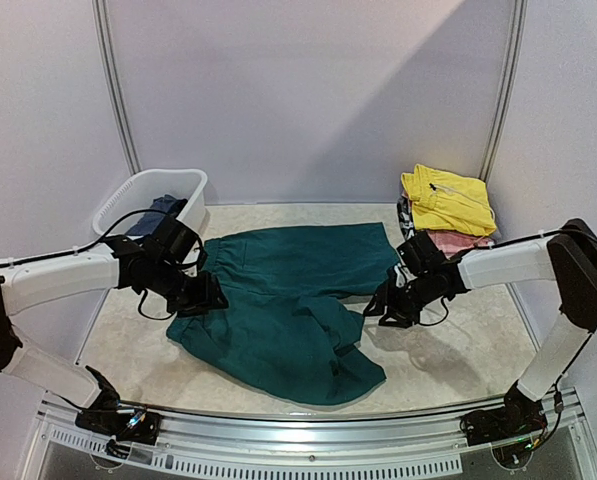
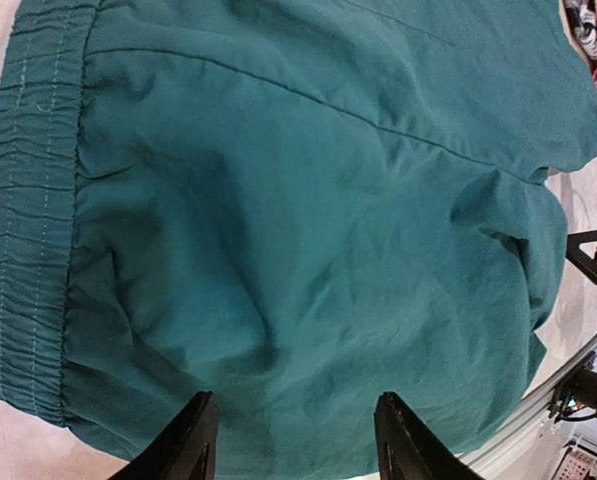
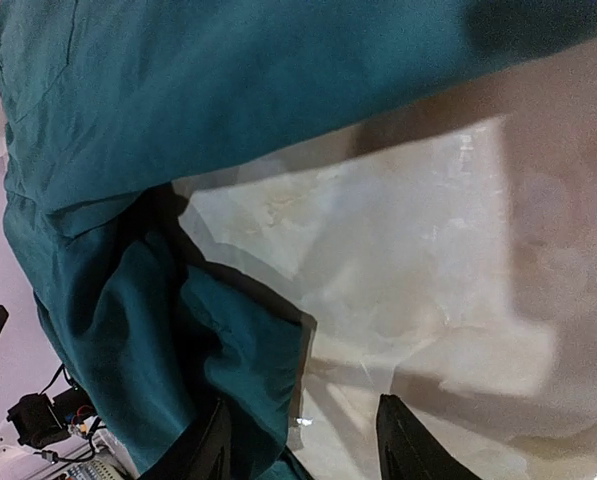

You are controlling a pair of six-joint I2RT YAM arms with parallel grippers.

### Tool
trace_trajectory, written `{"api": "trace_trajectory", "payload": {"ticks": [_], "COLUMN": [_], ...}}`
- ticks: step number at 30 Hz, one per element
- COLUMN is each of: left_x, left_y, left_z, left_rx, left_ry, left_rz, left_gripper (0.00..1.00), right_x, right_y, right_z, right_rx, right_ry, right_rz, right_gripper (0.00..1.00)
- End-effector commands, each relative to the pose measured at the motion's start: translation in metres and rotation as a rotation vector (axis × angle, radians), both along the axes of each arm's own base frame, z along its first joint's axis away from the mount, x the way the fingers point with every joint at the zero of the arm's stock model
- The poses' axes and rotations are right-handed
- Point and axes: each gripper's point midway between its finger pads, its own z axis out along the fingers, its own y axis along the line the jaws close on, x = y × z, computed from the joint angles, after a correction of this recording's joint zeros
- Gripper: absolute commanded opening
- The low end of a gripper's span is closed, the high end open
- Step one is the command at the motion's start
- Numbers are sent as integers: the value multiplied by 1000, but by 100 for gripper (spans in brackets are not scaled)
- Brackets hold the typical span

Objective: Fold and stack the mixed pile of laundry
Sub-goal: Flatten out the rectangle-folded shorts at the center of the board, then smooth out the flattened shorts at the center of the board.

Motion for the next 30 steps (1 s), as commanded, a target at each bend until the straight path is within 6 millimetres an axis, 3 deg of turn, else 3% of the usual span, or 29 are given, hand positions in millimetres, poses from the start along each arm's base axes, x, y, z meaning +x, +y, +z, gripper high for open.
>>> {"api": "trace_trajectory", "payload": {"ticks": [1, 8, 16, 18, 23, 30], "left_x": [-11, -21, -24, -22, -15, -8], "left_y": [12, 24, 32, 32, 29, 21], "left_z": [-8, -15, -18, -18, -17, -25], "left_rx": [55, 58, 63, 65, 56, 46], "left_ry": [-13, -15, -29, -38, -56, -49], "left_rz": [8, 49, 88, 90, 98, 94], "left_gripper": [53, 52, 49, 49, 47, 45], "right_x": [3, 1, -1, -5, -10, -18], "right_y": [21, 37, 37, 30, -2, -22], "right_z": [-4, -18, -14, -9, 20, 70], "right_rx": [77, 120, 93, 51, -96, -272], "right_ry": [27, 58, 99, 121, 121, 123], "right_rz": [37, 102, 119, 109, 13, -120], "right_gripper": [50, 45, 9, 0, 0, 0]}}
